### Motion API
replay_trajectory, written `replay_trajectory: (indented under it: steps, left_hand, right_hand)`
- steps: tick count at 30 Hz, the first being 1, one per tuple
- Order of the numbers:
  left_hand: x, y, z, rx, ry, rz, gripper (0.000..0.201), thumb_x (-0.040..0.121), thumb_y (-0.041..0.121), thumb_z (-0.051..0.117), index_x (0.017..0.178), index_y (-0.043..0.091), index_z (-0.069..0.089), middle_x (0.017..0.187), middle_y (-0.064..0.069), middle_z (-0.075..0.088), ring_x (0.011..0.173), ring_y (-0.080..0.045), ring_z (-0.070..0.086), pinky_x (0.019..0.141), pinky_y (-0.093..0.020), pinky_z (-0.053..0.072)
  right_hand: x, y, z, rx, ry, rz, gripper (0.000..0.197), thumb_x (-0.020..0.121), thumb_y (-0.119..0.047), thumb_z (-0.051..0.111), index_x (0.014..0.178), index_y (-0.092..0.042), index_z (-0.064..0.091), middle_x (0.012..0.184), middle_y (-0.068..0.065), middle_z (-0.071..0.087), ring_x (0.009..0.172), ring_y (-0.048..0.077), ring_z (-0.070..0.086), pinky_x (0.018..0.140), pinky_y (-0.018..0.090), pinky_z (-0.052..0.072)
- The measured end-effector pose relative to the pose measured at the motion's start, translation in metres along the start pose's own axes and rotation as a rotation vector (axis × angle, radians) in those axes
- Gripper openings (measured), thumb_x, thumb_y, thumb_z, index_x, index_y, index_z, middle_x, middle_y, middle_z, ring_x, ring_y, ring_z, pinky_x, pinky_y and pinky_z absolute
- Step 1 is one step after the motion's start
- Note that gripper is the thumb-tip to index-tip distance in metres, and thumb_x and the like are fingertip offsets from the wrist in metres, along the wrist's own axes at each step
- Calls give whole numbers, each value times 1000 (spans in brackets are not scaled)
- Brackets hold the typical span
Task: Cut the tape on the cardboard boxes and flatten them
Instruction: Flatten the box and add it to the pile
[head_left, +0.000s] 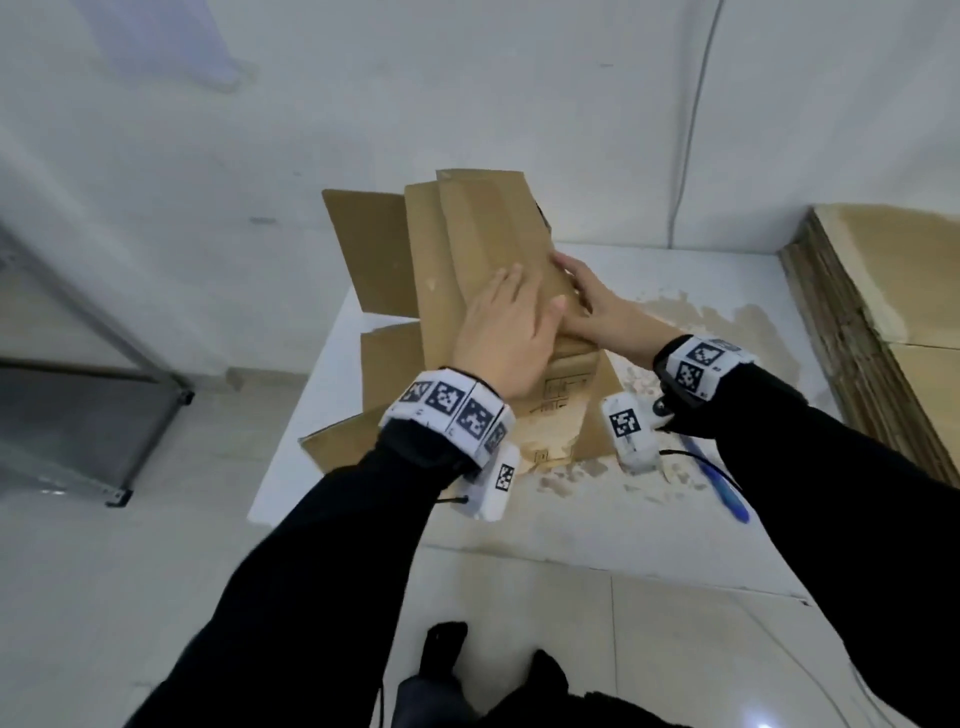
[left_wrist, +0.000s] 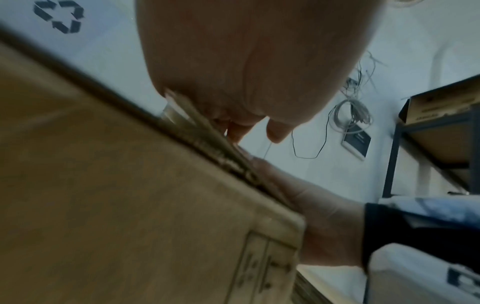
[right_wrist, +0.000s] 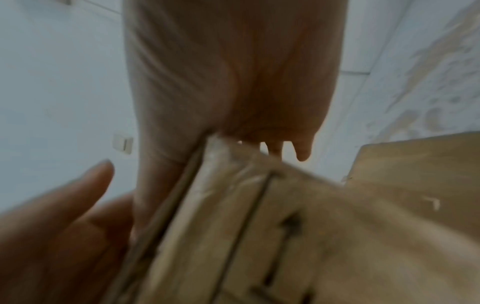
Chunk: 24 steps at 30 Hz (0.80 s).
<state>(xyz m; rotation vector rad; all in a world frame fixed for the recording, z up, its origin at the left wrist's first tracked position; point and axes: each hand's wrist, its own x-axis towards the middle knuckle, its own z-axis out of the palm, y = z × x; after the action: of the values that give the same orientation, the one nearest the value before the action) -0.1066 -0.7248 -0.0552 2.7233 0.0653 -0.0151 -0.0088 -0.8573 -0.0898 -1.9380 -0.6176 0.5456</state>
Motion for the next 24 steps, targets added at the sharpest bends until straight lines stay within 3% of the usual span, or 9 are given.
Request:
replay_trajectory:
  steps: [3, 5, 9, 12, 14, 17, 21, 22, 24]
  left_hand:
    - [-8, -7, 15, 107, 138, -42, 61, 100, 51, 23, 147, 13, 31, 157, -7, 24, 146, -21, 17, 119, -37, 14]
    - [-9, -5, 17, 182, 204, -100, 72, 96, 60, 27, 145, 8, 30, 155, -11, 26, 145, -24, 19, 118, -41, 15]
    - [-1, 5, 27, 312, 93, -225, 106, 81, 79, 29, 150, 2, 7, 160, -15, 2, 148, -27, -3, 119, -49, -2]
    - [-3, 1, 32, 329, 76, -168, 99, 81, 71, 38, 152, 10, 6, 160, -13, -6, 147, -26, -9, 119, -50, -3]
    - [-10, -5, 30, 307, 92, -132, 94, 81, 66, 39, 152, 13, 8, 160, -13, -5, 148, -26, -9, 119, -49, -3]
    - [-29, -7, 32, 339, 140, -79, 92, 77, 66, 28, 152, 15, 12, 160, -15, 0, 148, -27, -5, 119, -49, -1]
    - [-47, -5, 38, 332, 196, -50, 92, 72, 62, 24, 150, 14, 24, 158, -18, 11, 148, -30, 5, 119, -49, 5]
    - [-50, -6, 37, 321, 205, -47, 91, 72, 60, 26, 150, 13, 26, 158, -18, 13, 148, -30, 7, 119, -49, 5]
    - [-53, -10, 35, 308, 214, -31, 91, 71, 60, 27, 149, 13, 29, 158, -17, 15, 148, -30, 8, 119, -49, 5]
  right_hand:
    - [-22, 17, -25, -134, 285, -76, 27, 97, -27, 51, 122, -19, 56, 120, 1, 56, 106, 12, 53, 97, 29, 44]
    - [-49, 28, -40, -233, 273, -144, 16, 96, -22, 53, 107, -20, 64, 106, -2, 62, 94, 8, 56, 83, 20, 44]
    - [-121, 37, -34, -195, 93, -189, 20, 88, -24, 59, 101, -13, 71, 86, -19, 64, 79, 8, 62, 66, 22, 52]
    - [-142, 27, -29, -47, -85, -89, 33, 87, -31, 53, 110, -12, 69, 92, -10, 68, 84, 14, 66, 65, 27, 58]
    - [-128, 22, -34, -35, -130, -47, 34, 93, -32, 45, 108, -13, 69, 92, 0, 70, 83, 16, 68, 69, 31, 59]
    - [-71, 24, -37, -352, 120, -102, 30, 95, -34, 51, 112, -13, 63, 96, 1, 66, 81, 16, 64, 76, 42, 56]
    - [25, 22, -20, -458, 297, 4, 72, 78, -55, 67, 125, -8, 40, 107, 8, 56, 89, 23, 54, 76, 36, 45]
    - [43, 20, -15, -472, 274, 31, 73, 77, -55, 66, 124, -6, 39, 105, 10, 56, 88, 26, 54, 73, 35, 42]
    - [67, 18, -9, -590, 209, 21, 52, 85, -41, 59, 116, -3, 43, 100, 16, 58, 86, 31, 55, 68, 34, 38]
